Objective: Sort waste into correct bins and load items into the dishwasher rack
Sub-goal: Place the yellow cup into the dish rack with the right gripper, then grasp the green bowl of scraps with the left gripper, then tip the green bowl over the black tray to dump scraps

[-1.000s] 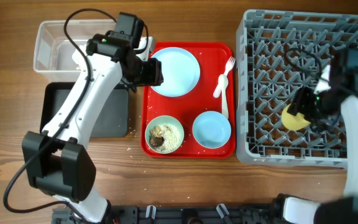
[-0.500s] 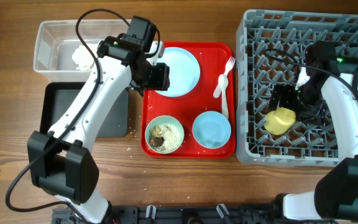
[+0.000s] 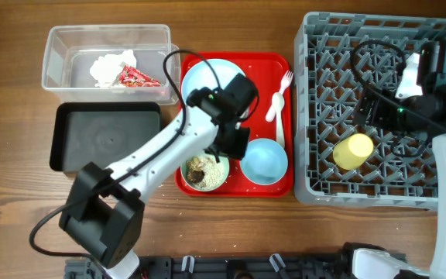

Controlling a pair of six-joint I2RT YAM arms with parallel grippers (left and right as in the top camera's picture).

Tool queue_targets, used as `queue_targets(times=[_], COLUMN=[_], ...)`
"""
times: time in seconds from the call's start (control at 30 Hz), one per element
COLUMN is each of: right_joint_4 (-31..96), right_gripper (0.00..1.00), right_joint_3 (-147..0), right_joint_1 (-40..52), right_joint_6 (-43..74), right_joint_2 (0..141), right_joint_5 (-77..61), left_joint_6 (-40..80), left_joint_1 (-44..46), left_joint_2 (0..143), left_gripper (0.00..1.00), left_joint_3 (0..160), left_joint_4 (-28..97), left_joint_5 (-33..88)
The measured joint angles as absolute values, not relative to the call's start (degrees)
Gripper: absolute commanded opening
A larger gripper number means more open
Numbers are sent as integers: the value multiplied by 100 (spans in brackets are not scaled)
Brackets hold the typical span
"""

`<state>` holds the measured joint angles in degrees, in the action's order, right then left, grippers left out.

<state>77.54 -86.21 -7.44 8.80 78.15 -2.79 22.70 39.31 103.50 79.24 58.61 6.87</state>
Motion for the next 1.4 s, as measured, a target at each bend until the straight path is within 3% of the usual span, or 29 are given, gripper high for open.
queue_targets(times=[0.27, 0.33, 0.47, 0.57, 0.67, 1.0, 1.23, 1.4], right_joint_4=[7802, 7802, 7822, 7824, 7841, 7843, 7846, 7843], right_gripper=[100, 100, 100, 100, 100, 100, 100, 100], right_joint_3=[-8621, -8621, -8621, -8621, -8621, -8621, -8621, -8621], right_joint_1=[-742, -744, -744, -744, -742, -742, -744, -742], right_joint_6=[864, 864, 864, 864, 864, 819, 718, 718], right_joint_2=[7815, 7815, 7815, 7815, 7815, 7815, 7815, 7815], right_joint_5=[-294, -294, -294, -296, -294, -294, -294, -296], left_joint_6=[3533, 3634, 3726, 3765, 3774, 3603, 2615, 1284], left_joint_1=[3900, 3900, 3900, 3900, 3900, 3712, 2563, 648], left_joint_2=[10372, 10422, 10495, 10534, 10571, 10497, 9321, 8927], left_gripper=[38, 35, 20, 19, 4, 4, 4, 4], left_joint_3=[7220, 7133, 6991, 6971, 6969, 7356, 8167, 8195], left_joint_4=[4952, 4770, 4609, 4595, 4576, 5452, 6528, 7013], left_joint_5=[314, 281, 259, 261, 268, 373, 1481, 2506])
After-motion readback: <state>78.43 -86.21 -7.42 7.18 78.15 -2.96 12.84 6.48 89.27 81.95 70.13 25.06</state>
